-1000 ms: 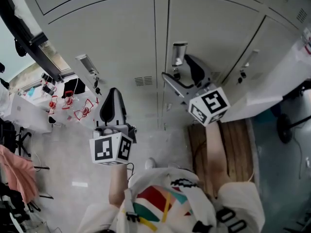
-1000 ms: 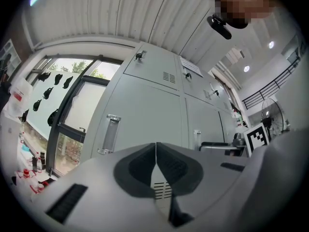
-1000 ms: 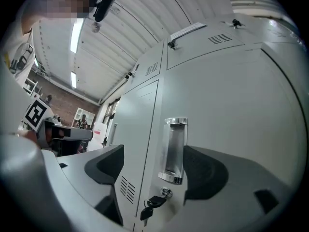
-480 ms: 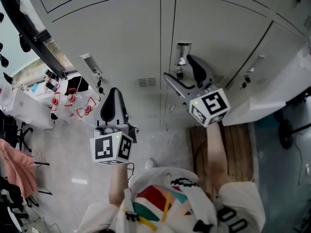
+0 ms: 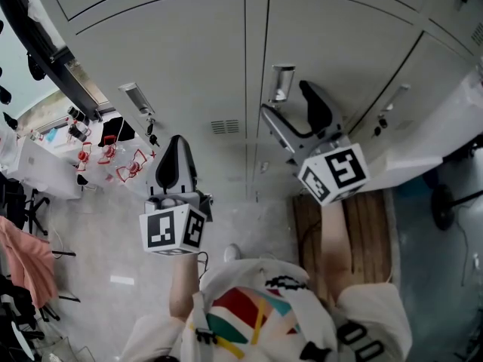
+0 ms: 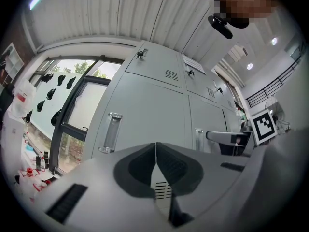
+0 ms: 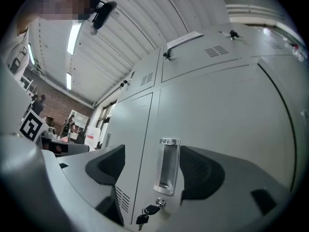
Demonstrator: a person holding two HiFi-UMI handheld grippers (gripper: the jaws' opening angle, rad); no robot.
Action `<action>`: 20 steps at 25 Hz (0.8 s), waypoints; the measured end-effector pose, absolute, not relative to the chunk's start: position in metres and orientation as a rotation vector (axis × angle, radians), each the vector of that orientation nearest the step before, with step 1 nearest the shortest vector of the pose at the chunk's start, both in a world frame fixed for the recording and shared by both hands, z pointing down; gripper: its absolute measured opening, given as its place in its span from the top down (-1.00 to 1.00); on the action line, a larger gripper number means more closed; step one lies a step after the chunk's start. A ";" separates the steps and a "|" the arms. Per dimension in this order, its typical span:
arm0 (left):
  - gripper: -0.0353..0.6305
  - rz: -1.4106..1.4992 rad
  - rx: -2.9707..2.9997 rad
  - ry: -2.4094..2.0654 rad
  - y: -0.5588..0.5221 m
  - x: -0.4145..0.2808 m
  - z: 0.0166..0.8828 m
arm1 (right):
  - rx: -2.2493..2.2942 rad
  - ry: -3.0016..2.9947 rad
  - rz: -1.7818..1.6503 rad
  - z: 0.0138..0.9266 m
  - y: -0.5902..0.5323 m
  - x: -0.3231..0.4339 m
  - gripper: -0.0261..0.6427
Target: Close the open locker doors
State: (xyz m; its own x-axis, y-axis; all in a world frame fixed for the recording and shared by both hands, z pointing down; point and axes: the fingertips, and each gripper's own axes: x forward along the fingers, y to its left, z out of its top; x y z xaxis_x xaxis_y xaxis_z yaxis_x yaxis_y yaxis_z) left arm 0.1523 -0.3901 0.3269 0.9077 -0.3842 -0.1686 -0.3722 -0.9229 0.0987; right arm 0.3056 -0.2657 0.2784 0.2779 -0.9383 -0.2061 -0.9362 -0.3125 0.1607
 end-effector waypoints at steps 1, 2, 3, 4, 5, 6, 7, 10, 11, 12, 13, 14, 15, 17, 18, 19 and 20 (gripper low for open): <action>0.87 -0.284 3.004 -0.594 -0.389 0.153 0.328 | 2.499 -1.808 -0.437 0.275 -0.264 0.301 -0.13; 0.87 -0.283 3.002 -0.594 -0.388 0.153 0.328 | 2.491 -1.781 -0.457 0.272 -0.263 0.295 -0.13; 0.87 -0.283 3.002 -0.593 -0.388 0.153 0.328 | 2.487 -1.759 -0.471 0.270 -0.262 0.289 -0.04; 0.87 -0.283 3.003 -0.590 -0.387 0.154 0.329 | 2.490 -1.742 -0.484 0.269 -0.261 0.282 0.33; 0.87 -0.284 3.006 -0.586 -0.386 0.155 0.329 | 2.495 -1.735 -0.499 0.268 -0.259 0.276 0.57; 0.87 -0.285 3.006 -0.580 -0.385 0.155 0.329 | 2.500 -1.735 -0.516 0.268 -0.257 0.270 0.62; 0.87 -0.287 3.003 -0.576 -0.383 0.155 0.329 | 2.503 -1.737 -0.531 0.269 -0.254 0.265 0.70; 0.87 -0.297 2.997 -0.564 -0.378 0.155 0.328 | 2.519 -1.732 -0.552 0.277 -0.249 0.251 0.81; 0.87 -0.298 3.004 -0.559 -0.375 0.155 0.329 | 2.530 -1.734 -0.543 0.281 -0.247 0.248 0.83; 0.87 -0.296 3.013 -0.554 -0.373 0.155 0.331 | 2.539 -1.738 -0.529 0.287 -0.246 0.245 0.84; 0.87 -0.294 3.018 -0.551 -0.371 0.154 0.334 | 2.546 -1.743 -0.511 0.293 -0.246 0.243 0.86; 0.87 -0.293 3.015 -0.552 -0.368 0.153 0.336 | 2.549 -1.748 -0.487 0.300 -0.246 0.240 0.86; 0.87 -0.290 3.009 -0.553 -0.366 0.153 0.339 | 2.547 -1.753 -0.460 0.308 -0.247 0.237 0.87; 0.87 -0.278 3.012 -0.547 -0.360 0.152 0.347 | 2.522 -1.765 -0.414 0.322 -0.250 0.231 0.88; 0.87 -0.270 3.018 -0.541 -0.357 0.153 0.351 | 2.503 -1.767 -0.399 0.329 -0.251 0.227 0.88; 0.87 -0.261 3.023 -0.536 -0.354 0.153 0.354 | 2.488 -1.765 -0.385 0.335 -0.253 0.224 0.89; 0.87 -0.253 3.026 -0.531 -0.352 0.153 0.357 | 2.479 -1.764 -0.369 0.340 -0.254 0.221 0.89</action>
